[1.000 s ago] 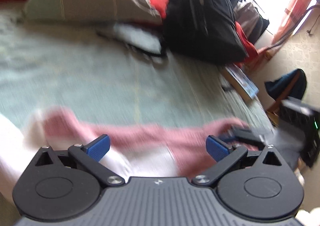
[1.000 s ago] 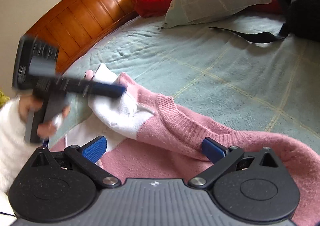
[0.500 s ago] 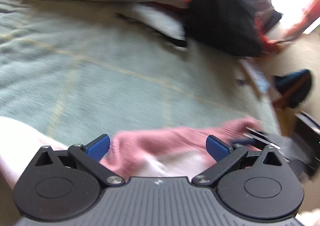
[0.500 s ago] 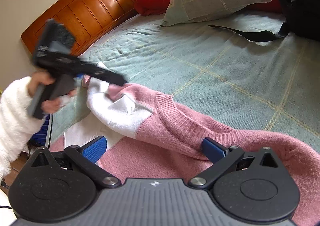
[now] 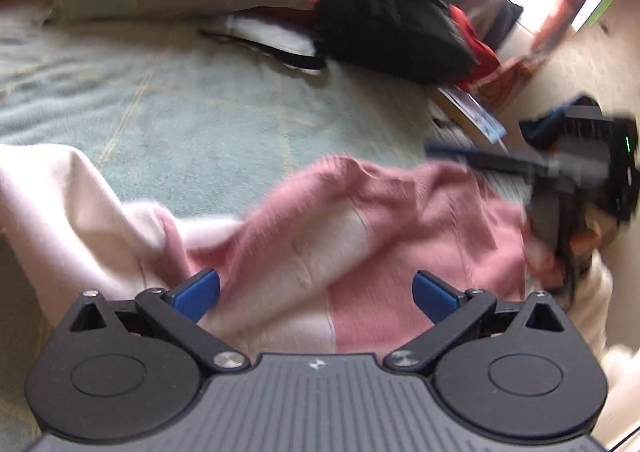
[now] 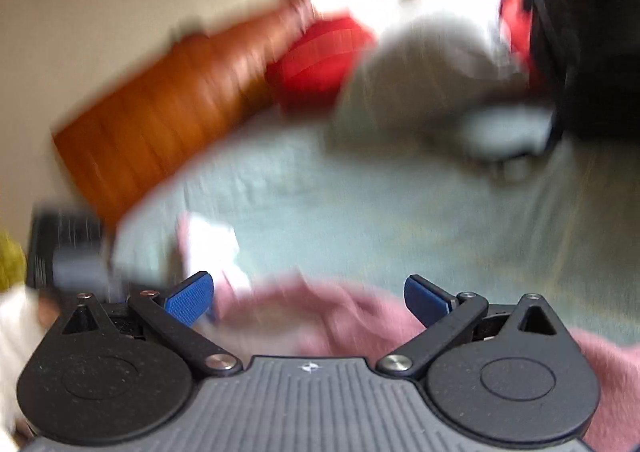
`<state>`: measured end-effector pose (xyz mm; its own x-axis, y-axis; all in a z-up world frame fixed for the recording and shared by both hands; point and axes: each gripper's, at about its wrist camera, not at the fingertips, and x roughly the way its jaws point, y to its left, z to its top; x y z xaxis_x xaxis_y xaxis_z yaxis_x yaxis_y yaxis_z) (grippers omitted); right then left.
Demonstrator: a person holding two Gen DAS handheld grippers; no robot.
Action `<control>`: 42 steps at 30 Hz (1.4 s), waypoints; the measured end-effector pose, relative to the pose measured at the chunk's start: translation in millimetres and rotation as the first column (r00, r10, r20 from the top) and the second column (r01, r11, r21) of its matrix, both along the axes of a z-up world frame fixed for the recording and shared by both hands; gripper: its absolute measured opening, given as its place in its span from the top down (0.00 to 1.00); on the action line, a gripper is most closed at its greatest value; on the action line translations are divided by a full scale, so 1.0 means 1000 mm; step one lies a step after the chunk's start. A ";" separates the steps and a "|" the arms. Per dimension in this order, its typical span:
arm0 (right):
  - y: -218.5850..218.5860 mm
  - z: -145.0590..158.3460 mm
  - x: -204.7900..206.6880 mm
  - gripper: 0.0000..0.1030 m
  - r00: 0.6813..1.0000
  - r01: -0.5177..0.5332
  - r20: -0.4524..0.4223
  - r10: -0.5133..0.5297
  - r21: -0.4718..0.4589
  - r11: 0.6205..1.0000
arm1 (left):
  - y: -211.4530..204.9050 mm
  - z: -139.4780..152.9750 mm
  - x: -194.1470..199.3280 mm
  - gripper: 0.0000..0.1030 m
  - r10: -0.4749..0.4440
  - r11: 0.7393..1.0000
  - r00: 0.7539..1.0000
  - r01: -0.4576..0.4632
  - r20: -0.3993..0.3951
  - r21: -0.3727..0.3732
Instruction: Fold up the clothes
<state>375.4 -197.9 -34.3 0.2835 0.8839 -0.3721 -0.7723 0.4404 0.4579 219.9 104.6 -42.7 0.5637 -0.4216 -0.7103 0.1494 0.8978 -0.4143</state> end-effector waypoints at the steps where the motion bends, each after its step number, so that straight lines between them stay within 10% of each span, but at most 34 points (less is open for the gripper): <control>1: -0.005 0.000 -0.004 0.00 0.998 0.015 0.060 -0.020 0.082 0.997 | -0.002 -0.001 -0.006 0.01 -0.009 1.000 1.000 0.009 -0.003 -0.005; 3: -0.008 -0.001 -0.009 0.00 0.991 0.023 0.131 -0.041 0.135 0.991 | -0.005 -0.003 -0.016 0.01 -0.017 1.000 1.000 0.017 -0.005 0.001; 9: 0.029 0.016 0.023 0.00 0.997 -0.064 -0.037 0.062 -0.083 0.994 | -0.011 -0.008 -0.033 0.01 0.045 0.989 0.999 -0.045 0.003 0.143; 18: 0.110 -0.031 0.076 0.28 0.988 -0.004 -0.144 -0.058 -0.398 0.917 | -0.031 -0.009 -0.045 0.01 0.238 0.854 0.968 -0.249 0.083 0.457; 22: 0.133 -0.044 0.099 0.26 0.963 0.043 -0.211 -0.166 -0.490 0.871 | -0.026 -0.007 -0.053 0.01 0.258 0.863 0.962 -0.273 0.094 0.426; 28: 0.160 -0.035 0.060 0.24 0.987 -0.072 -0.160 -0.033 -0.606 0.792 | -0.014 -0.005 -0.064 0.01 0.305 0.863 0.947 -0.318 0.097 0.392; 42: 0.110 0.001 -0.064 0.17 0.984 -0.141 0.009 0.179 -0.580 0.803 | -0.009 0.002 -0.080 0.01 0.315 0.871 0.940 -0.341 0.131 0.354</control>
<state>311.8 -87.9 -33.6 0.1957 0.5485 -0.8129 -0.8724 0.4760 0.1112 139.6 96.1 -41.1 0.6759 0.0785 -0.7328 -0.1649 0.9852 -0.0465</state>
